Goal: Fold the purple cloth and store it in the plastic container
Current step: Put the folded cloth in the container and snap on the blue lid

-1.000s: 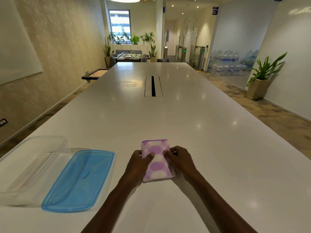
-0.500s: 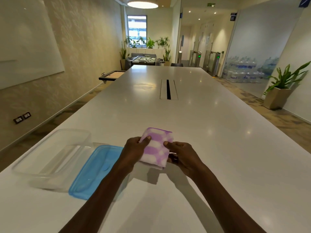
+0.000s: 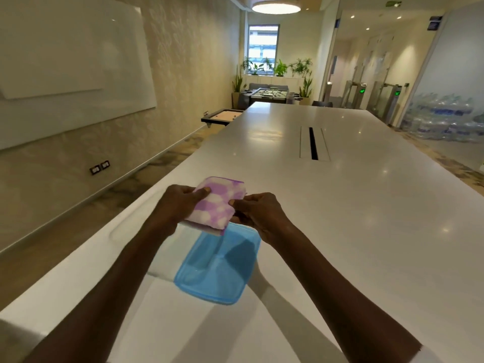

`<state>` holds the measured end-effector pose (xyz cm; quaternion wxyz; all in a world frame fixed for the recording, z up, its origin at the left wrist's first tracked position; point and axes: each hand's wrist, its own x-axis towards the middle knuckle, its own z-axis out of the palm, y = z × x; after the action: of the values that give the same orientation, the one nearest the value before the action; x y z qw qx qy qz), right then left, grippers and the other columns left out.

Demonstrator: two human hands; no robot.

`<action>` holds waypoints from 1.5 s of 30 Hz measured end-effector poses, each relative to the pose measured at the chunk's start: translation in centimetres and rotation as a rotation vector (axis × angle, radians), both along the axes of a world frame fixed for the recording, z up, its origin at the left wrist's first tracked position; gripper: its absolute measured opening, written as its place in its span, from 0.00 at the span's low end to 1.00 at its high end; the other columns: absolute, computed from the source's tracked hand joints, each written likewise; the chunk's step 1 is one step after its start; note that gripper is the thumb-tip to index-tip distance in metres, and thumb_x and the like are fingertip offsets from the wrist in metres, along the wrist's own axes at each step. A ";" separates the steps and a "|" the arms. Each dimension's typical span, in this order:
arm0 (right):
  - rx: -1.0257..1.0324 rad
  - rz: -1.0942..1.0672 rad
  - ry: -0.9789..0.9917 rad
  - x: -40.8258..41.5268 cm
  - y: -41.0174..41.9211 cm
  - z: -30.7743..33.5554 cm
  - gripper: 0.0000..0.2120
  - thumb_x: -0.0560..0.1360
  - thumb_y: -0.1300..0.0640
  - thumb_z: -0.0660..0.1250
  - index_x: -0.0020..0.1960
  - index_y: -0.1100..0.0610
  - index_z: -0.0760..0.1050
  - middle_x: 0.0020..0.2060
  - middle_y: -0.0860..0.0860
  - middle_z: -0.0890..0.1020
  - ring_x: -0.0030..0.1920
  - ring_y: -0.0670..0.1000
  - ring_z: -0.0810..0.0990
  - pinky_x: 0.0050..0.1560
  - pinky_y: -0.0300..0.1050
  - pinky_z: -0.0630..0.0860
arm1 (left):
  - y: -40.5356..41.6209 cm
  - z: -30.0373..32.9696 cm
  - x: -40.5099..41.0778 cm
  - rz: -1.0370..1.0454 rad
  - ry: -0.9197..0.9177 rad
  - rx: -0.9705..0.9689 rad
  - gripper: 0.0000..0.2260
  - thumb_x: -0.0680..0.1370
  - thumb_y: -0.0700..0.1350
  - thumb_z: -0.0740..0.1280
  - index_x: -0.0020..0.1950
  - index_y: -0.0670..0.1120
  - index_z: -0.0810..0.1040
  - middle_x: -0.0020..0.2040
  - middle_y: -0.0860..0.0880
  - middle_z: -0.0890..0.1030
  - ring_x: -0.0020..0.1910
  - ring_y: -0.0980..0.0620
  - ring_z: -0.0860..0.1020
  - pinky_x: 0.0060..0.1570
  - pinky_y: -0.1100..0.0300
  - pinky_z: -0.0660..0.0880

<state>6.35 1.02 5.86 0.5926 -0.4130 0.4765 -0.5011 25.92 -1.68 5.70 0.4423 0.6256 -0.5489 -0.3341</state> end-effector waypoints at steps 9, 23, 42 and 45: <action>0.075 0.046 0.266 9.6 -3.9 1.1 0.16 0.69 0.67 0.76 0.55 0.68 0.76 0.47 0.63 0.83 0.38 0.59 0.87 0.35 0.45 0.84 | -2.0 -1.1 8.6 0.134 -0.334 -0.062 0.14 0.73 0.55 0.71 0.44 0.45 0.86 0.39 0.45 0.84 0.35 0.50 0.76 0.36 0.60 0.66; -0.024 0.093 0.675 14.1 -6.2 -0.5 0.07 0.69 0.69 0.70 0.45 0.66 0.75 0.39 0.62 0.82 0.38 0.63 0.86 0.44 0.56 0.84 | -3.2 -5.8 12.2 0.218 -0.584 -0.320 0.07 0.74 0.32 0.69 0.49 0.35 0.84 0.45 0.37 0.86 0.40 0.39 0.84 0.44 0.57 0.78; -0.397 0.373 1.424 16.6 -6.2 -1.1 0.07 0.74 0.64 0.69 0.51 0.64 0.80 0.46 0.60 0.84 0.44 0.60 0.85 0.38 0.46 0.78 | -4.1 -6.6 12.6 0.228 -0.385 -0.250 0.08 0.74 0.30 0.69 0.51 0.35 0.84 0.51 0.39 0.84 0.46 0.43 0.83 0.47 0.57 0.79; -0.665 0.434 1.496 16.9 -6.7 -1.1 0.10 0.75 0.60 0.71 0.53 0.66 0.81 0.48 0.59 0.85 0.46 0.58 0.84 0.40 0.42 0.71 | -4.2 -6.7 12.6 0.227 -0.397 -0.259 0.08 0.74 0.30 0.69 0.51 0.36 0.84 0.50 0.39 0.85 0.45 0.42 0.83 0.46 0.57 0.79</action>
<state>23.25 -5.65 4.79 0.0518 -0.8711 0.4810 -0.0848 38.49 -5.89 -0.95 0.4371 0.6745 -0.5895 -0.0801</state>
